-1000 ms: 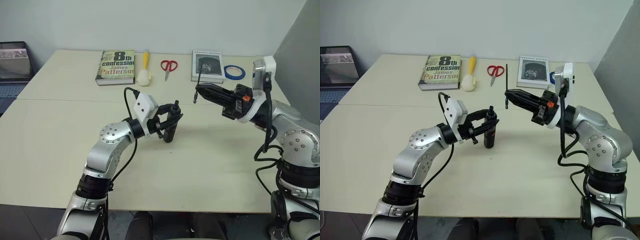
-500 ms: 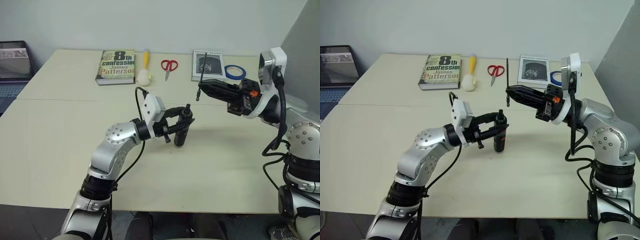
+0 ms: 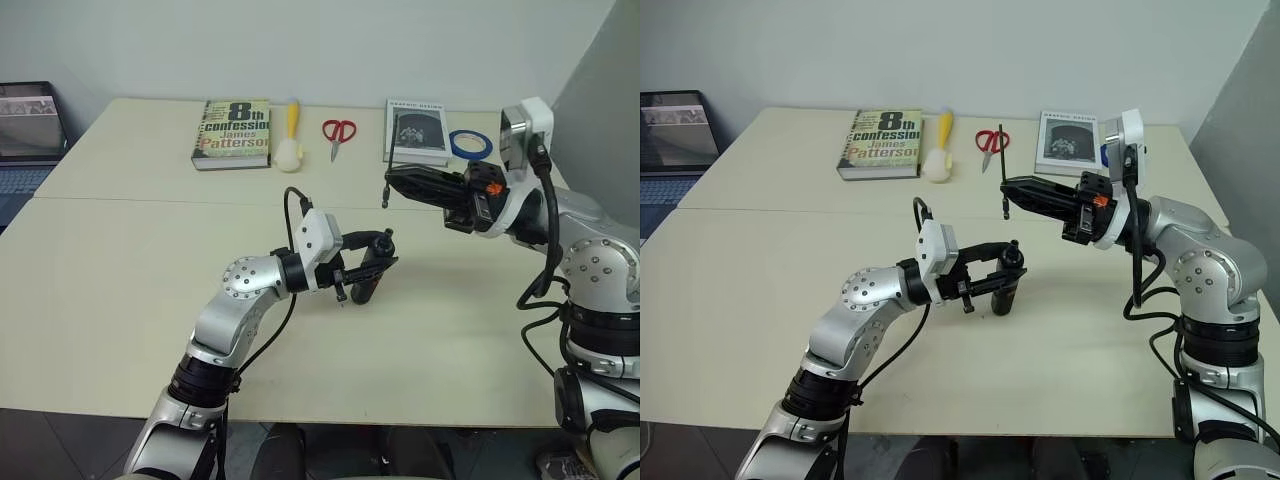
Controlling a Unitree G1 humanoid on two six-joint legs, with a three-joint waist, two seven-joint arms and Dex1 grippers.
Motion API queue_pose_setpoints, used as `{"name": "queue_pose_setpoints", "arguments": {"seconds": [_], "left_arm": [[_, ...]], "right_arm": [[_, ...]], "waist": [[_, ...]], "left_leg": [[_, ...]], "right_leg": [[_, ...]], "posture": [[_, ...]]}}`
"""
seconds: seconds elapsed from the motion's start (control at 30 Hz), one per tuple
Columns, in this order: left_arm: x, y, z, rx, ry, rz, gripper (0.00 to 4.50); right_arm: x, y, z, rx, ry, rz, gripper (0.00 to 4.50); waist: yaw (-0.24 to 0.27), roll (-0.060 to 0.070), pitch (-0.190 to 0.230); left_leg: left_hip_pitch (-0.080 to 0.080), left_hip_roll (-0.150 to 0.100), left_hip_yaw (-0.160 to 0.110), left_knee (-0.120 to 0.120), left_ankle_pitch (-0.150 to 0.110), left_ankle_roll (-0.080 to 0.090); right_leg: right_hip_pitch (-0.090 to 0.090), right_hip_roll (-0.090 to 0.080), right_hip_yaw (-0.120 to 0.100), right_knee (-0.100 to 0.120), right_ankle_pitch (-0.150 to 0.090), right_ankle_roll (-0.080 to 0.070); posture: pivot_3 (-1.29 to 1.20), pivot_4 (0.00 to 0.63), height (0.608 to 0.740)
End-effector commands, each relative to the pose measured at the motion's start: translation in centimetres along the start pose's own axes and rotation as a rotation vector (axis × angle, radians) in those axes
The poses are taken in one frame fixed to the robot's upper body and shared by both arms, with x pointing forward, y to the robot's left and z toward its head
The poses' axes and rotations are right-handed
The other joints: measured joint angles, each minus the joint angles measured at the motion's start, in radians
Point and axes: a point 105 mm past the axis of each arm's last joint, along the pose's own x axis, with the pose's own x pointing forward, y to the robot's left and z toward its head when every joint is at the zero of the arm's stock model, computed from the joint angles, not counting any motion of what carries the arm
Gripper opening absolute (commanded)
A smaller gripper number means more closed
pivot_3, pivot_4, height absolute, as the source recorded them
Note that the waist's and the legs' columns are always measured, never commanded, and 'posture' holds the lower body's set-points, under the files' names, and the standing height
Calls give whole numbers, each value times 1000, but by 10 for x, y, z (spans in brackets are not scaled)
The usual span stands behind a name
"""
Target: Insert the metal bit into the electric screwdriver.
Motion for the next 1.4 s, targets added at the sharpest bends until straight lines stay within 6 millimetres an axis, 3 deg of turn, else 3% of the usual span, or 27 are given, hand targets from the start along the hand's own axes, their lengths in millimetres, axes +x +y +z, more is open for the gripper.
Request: {"name": "queue_pose_setpoints", "arguments": {"seconds": [0.03, 0.23, 1.07, 1.4], "left_arm": [[0, 6, 11, 34, -26, 19, 1639], [-6, 13, 14, 12, -38, 37, 1639], [-14, 13, 6, -15, -12, 25, 1639], [-17, 16, 1, -27, -1, 38, 1639]], "right_arm": [[0, 5, 8, -49, -37, 18, 0], [1, 8, 7, -58, -49, 16, 0], [1, 0, -19, -97, 1, 7, 0], [2, 3, -17, -94, -13, 14, 0]], "waist": [[0, 0, 0], [0, 0, 0], [0, 0, 0], [0, 0, 0]], "left_leg": [[0, 0, 0, 0, 0, 0], [0, 0, 0, 0, 0, 0], [0, 0, 0, -1, 0, 0], [0, 0, 0, -1, 0, 0]], "right_leg": [[0, 0, 0, 0, 0, 0], [0, 0, 0, 0, 0, 0], [0, 0, 0, -2, 0, 0], [0, 0, 0, -3, 0, 0]], "posture": [[0, 150, 740], [0, 150, 740], [0, 150, 740], [0, 150, 740]]}}
